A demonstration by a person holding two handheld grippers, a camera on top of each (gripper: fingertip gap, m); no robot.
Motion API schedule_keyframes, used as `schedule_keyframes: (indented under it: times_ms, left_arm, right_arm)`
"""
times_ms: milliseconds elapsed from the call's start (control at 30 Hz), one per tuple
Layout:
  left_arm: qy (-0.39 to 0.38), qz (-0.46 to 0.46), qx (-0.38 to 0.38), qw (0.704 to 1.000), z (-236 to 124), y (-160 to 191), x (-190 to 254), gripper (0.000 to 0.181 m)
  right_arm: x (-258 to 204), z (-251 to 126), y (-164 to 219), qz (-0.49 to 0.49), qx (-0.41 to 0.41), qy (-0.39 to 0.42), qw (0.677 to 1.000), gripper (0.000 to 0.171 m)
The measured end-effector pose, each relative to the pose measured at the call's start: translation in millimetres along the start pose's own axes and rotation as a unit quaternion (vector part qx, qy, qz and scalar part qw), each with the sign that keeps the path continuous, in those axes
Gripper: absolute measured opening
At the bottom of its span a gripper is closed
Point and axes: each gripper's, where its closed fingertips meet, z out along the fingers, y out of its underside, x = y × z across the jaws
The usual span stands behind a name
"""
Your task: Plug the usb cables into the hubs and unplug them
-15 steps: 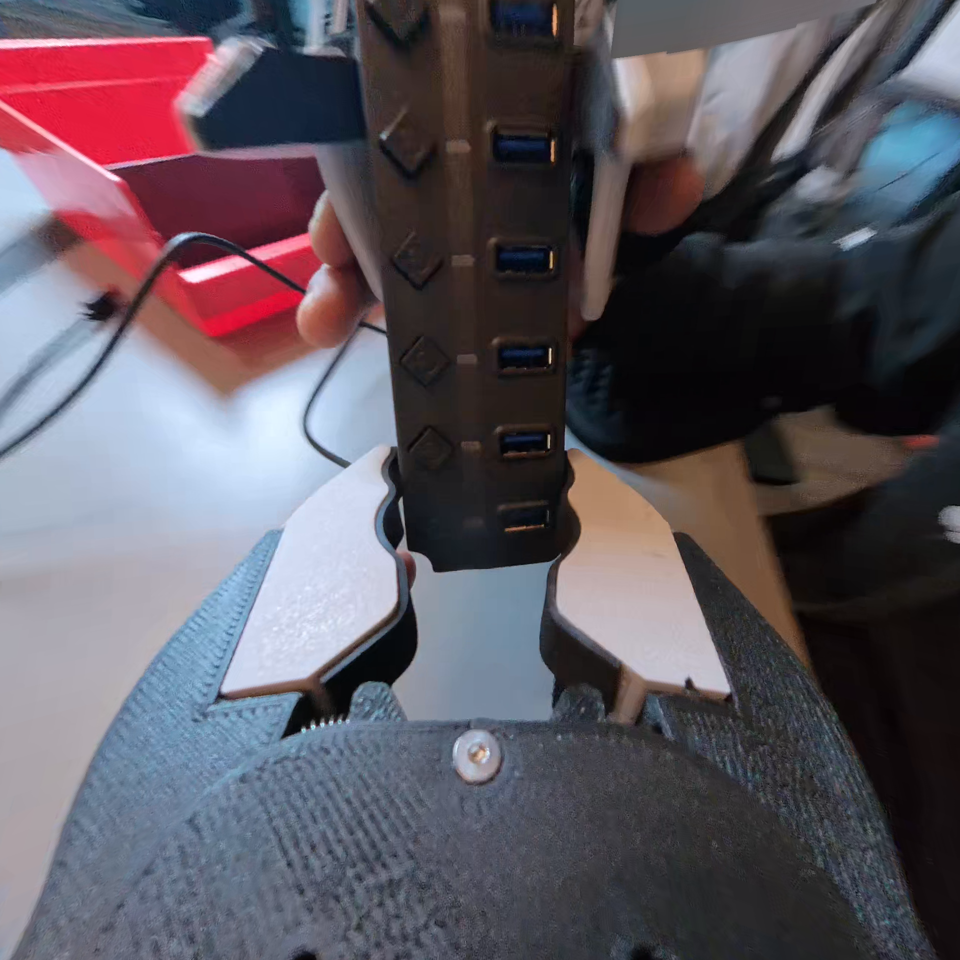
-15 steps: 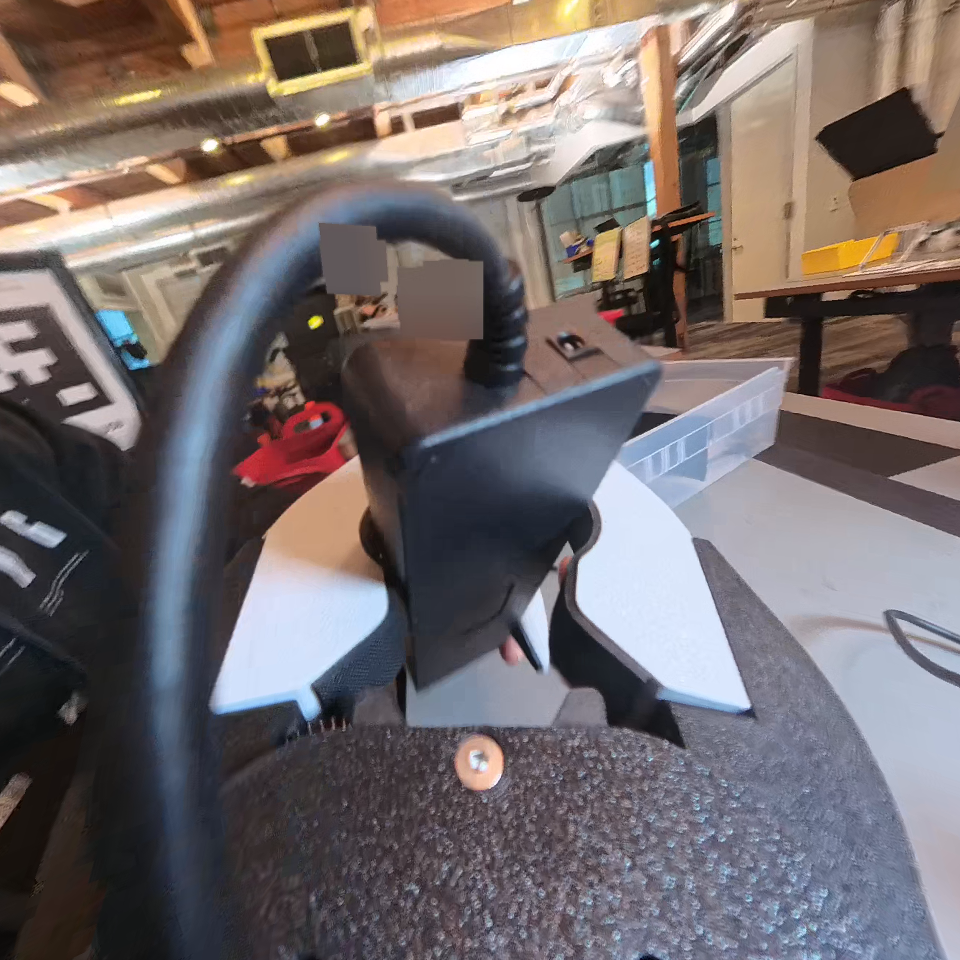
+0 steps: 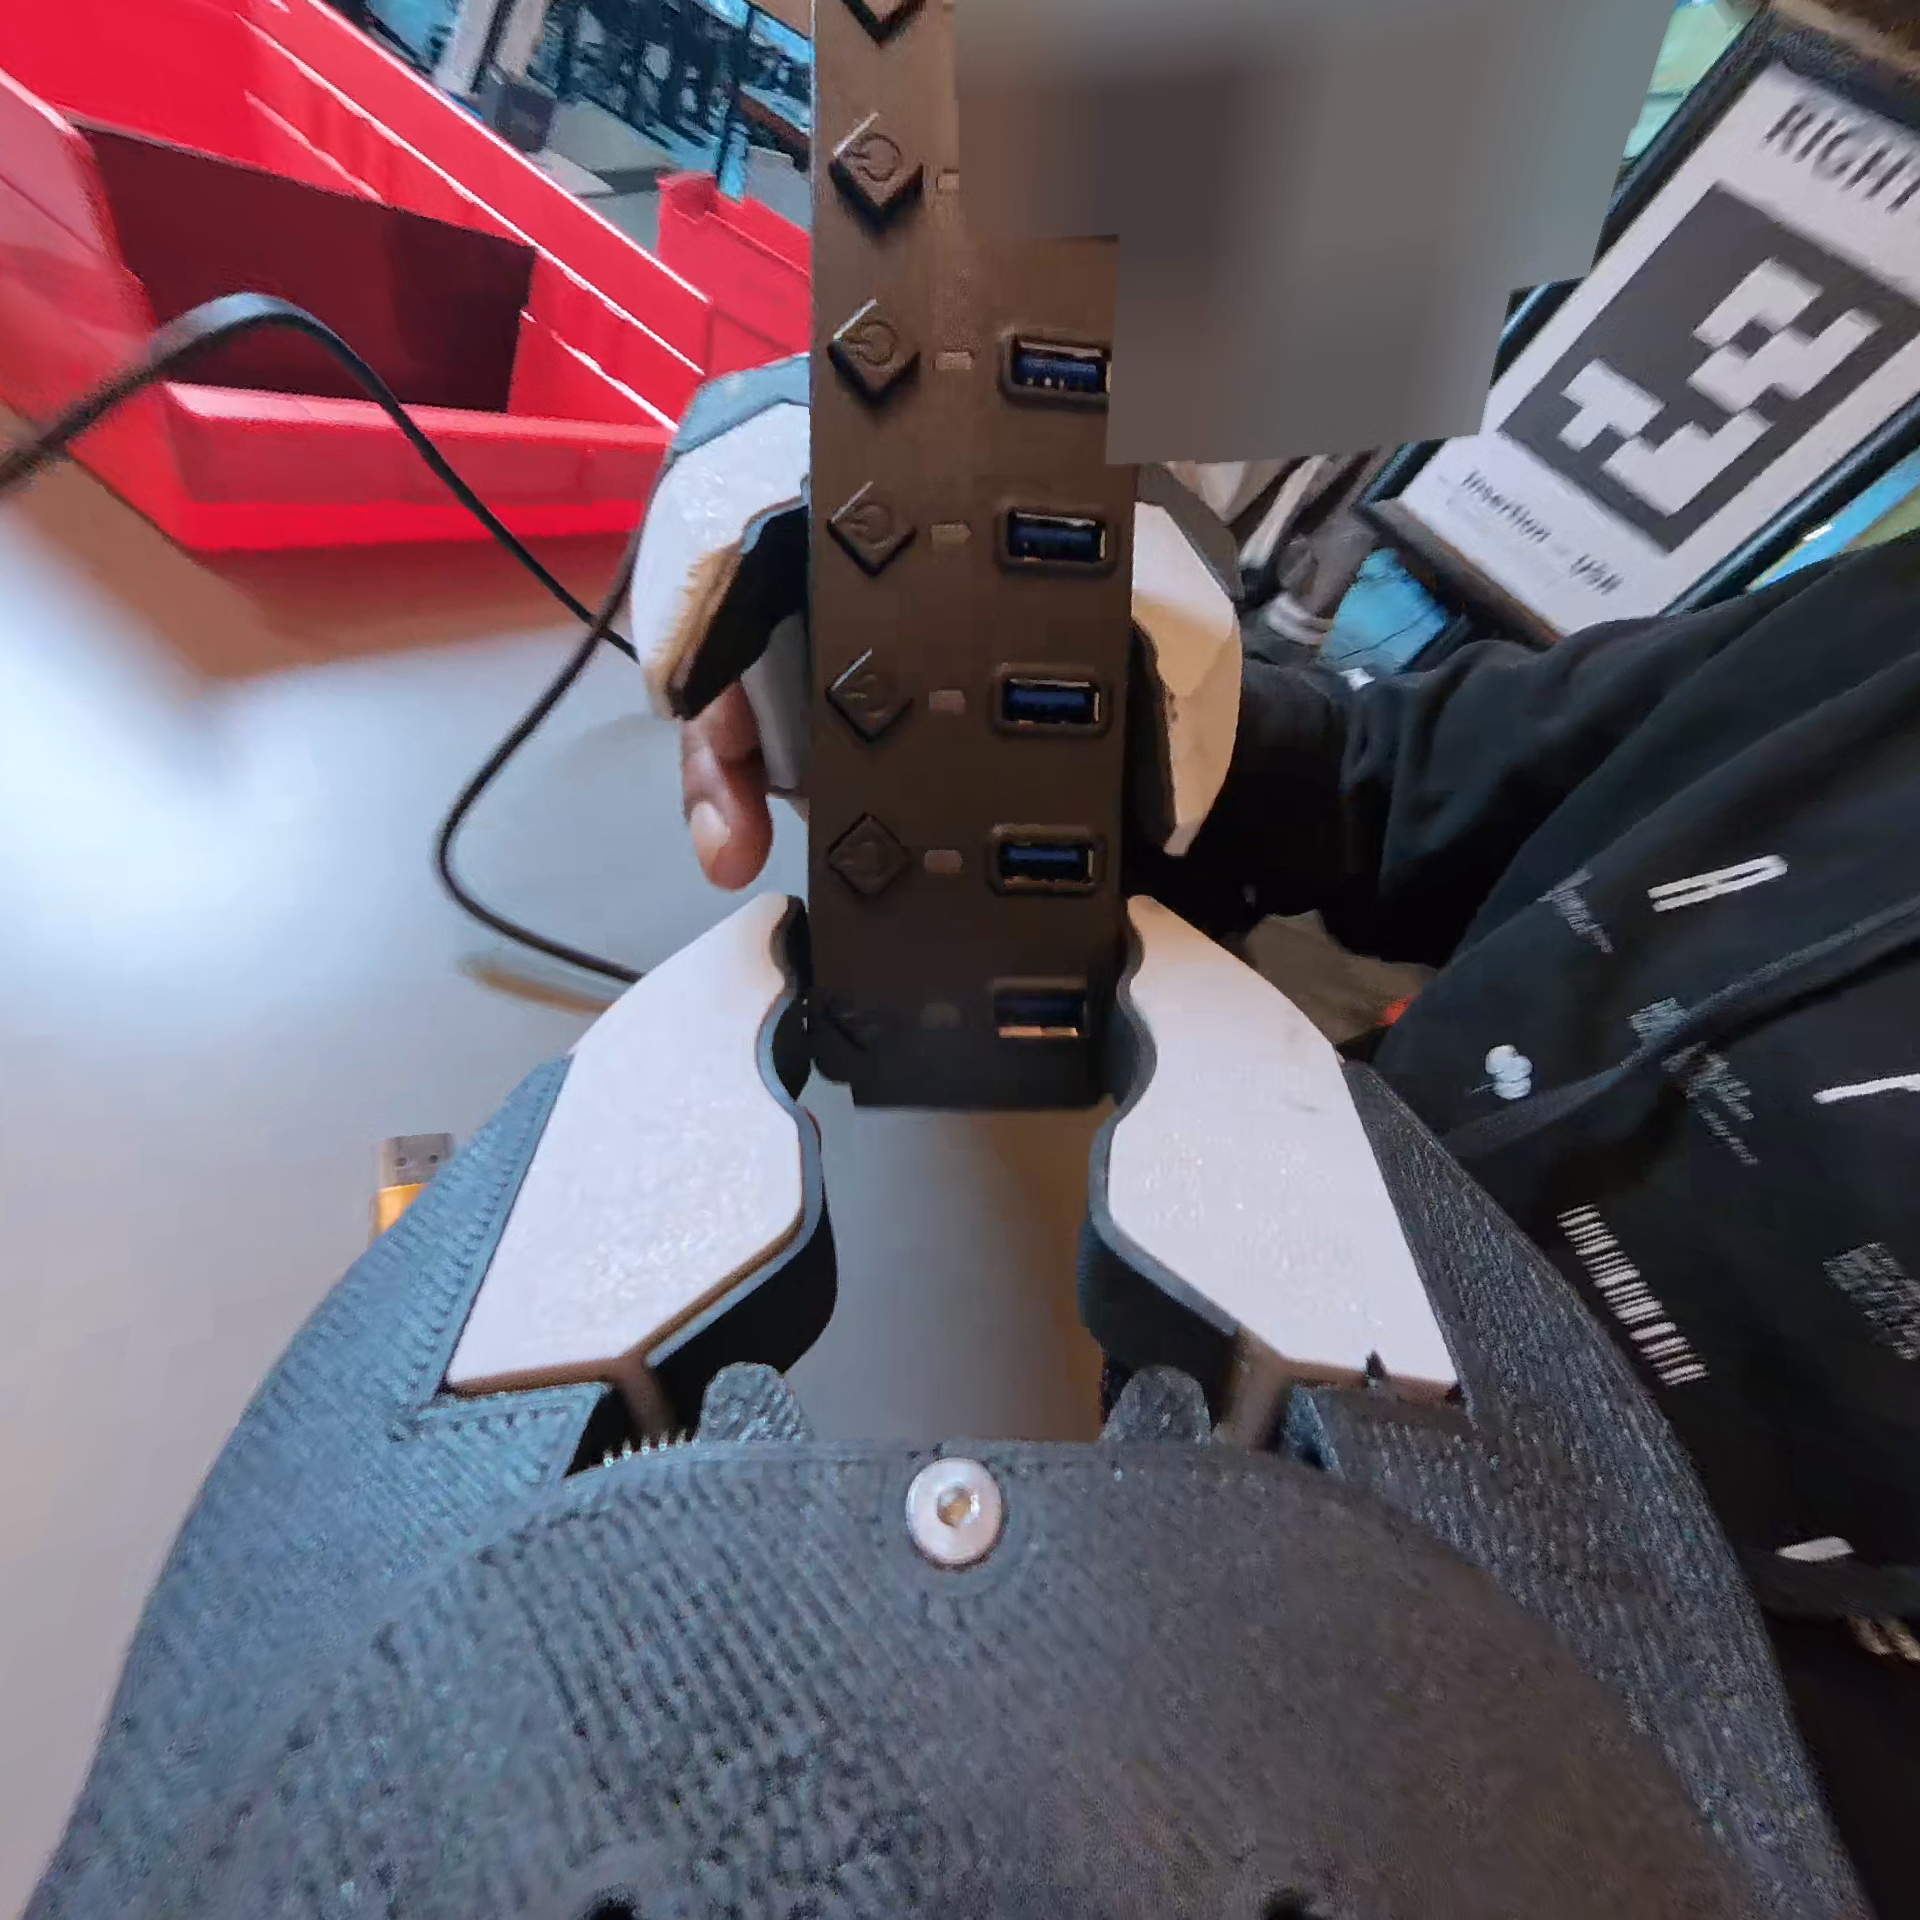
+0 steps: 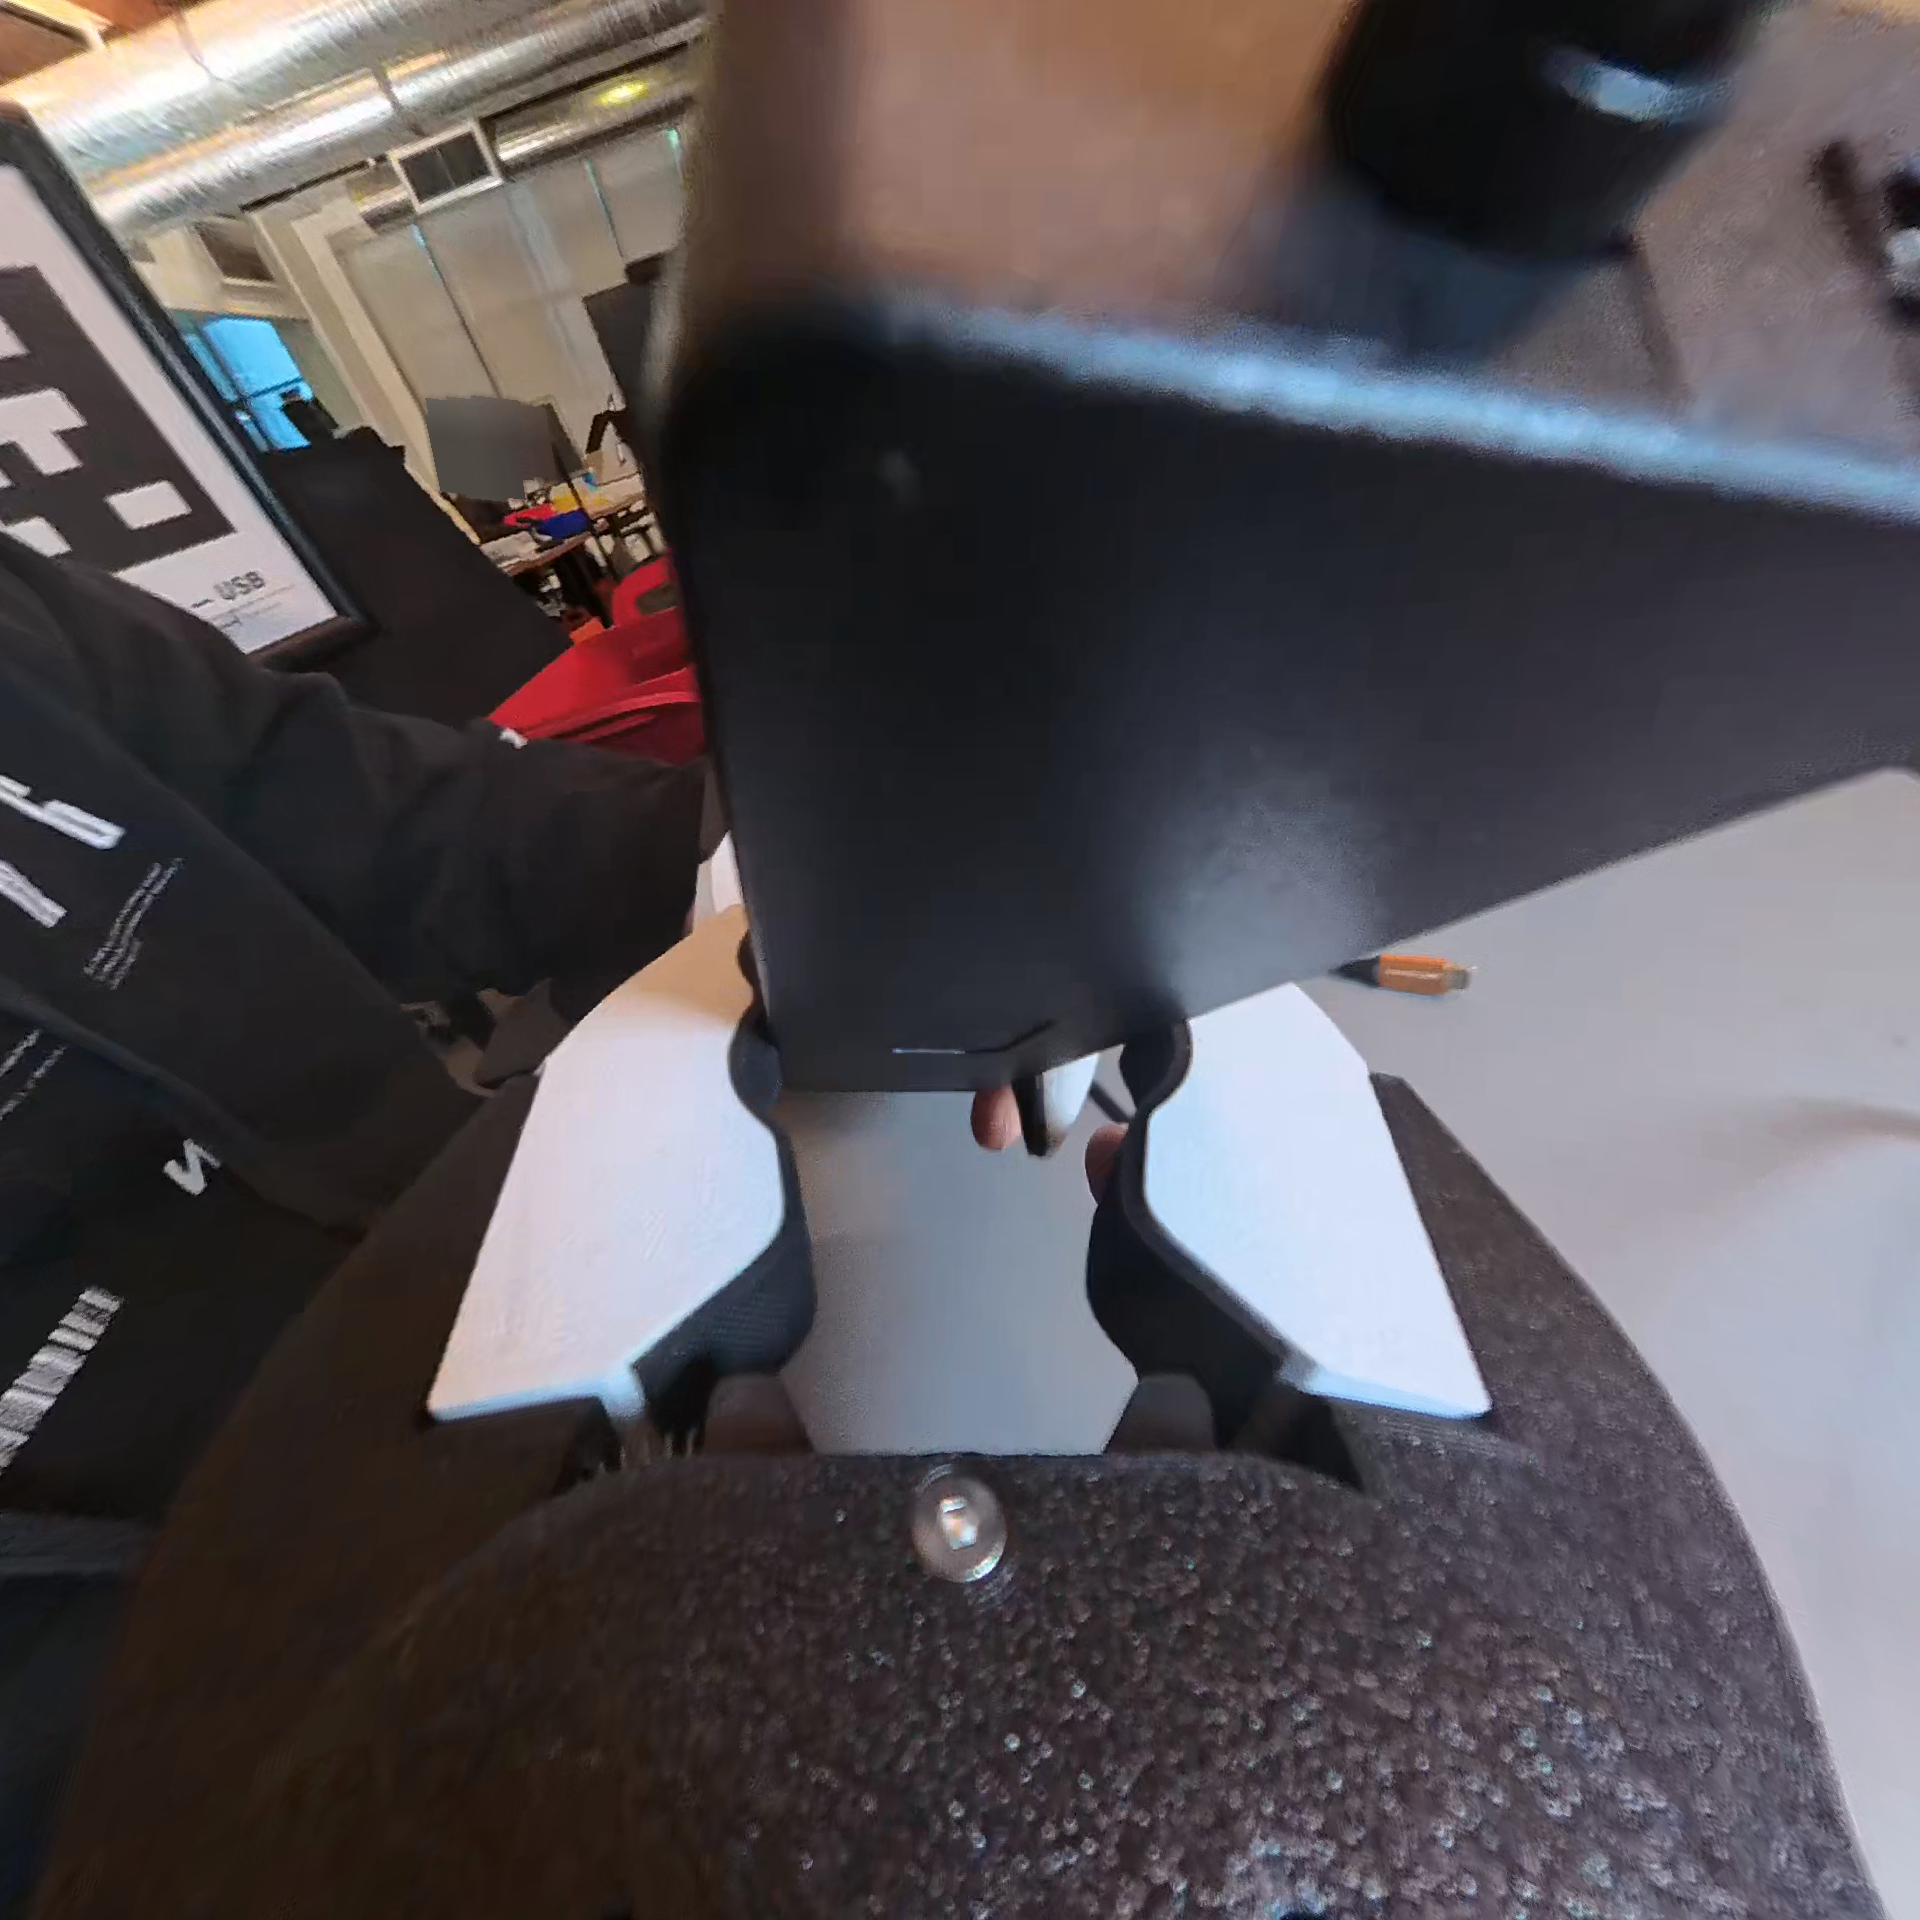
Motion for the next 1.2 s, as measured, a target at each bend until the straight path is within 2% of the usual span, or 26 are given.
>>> schedule_keyframes:
  times_ms: [33,100,133,167,200,333,467,567,700,767,800,833,900,1000,1100,1133,1200]
  left_arm:
    - [-0.029,0.026,-0.008,0.999,-6,-3,-5,0.058]
    - [-0.133,0.093,-0.025,0.986,-29,-12,-27,0.072]
    - [-0.181,0.116,-0.036,0.976,-42,-14,-37,0.069]
    - [-0.236,0.139,-0.054,0.960,-56,-13,-51,0.056]
    - [-0.263,0.159,-0.081,0.948,-66,-5,-59,0.058]
    - [-0.275,0.144,-0.182,0.933,-68,36,-70,0.051]
    - [-0.331,0.197,-0.287,0.877,-56,65,-94,0.040]
    - [-0.340,0.203,-0.306,0.866,-43,72,-104,0.031]
    - [-0.339,0.202,-0.313,0.864,-39,73,-108,0.007]
    - [-0.343,0.216,-0.324,0.855,-43,73,-108,0.007]
    - [-0.338,0.215,-0.327,0.856,-45,73,-105,0.007]
    - [-0.321,0.204,-0.315,0.869,-45,70,-97,0.007]
    - [-0.269,0.160,-0.265,0.912,-43,56,-69,0.007]
    - [-0.113,0.112,-0.170,0.973,-44,17,7,0.006]
    - [0.017,0.108,-0.085,0.990,-59,-29,75,0.006]
    - [0.033,0.105,-0.067,0.992,-63,-40,81,0.006]
    - [0.036,0.072,-0.054,0.995,-69,-47,67,0.006]
  right_arm:
    - [3,-3,-4,-0.007,0.003,0.010,1.000,0.065]
    - [13,-11,-9,-0.027,0.002,0.045,0.999,0.065]
    - [18,-16,-11,-0.031,-0.002,0.059,0.998,0.065]
    - [21,-20,-12,-0.025,-0.002,0.062,0.998,0.065]
    - [25,-25,-16,-0.016,0.006,0.070,0.997,0.065]
    - [42,-41,-24,-0.018,0.020,0.112,0.993,0.065]
    - [51,-50,-24,-0.009,0.024,0.127,0.992,0.065]
    - [52,-51,-25,-0.011,0.026,0.130,0.991,0.065]
    - [50,-51,-25,-0.017,0.022,0.131,0.991,0.065]
    - [51,-52,-25,-0.021,0.019,0.133,0.991,0.065]
    - [51,-53,-25,-0.023,0.018,0.135,0.990,0.065]
    - [51,-54,-25,-0.025,0.017,0.136,0.990,0.065]
    - [52,-58,-28,-0.029,0.020,0.142,0.989,0.065]
    - [53,-67,-34,-0.028,0.033,0.145,0.988,0.065]
    - [54,-73,-39,-0.023,0.046,0.146,0.988,0.065]
    - [53,-74,-40,-0.021,0.049,0.145,0.988,0.065]
    - [53,-73,-41,-0.018,0.052,0.142,0.988,0.065]
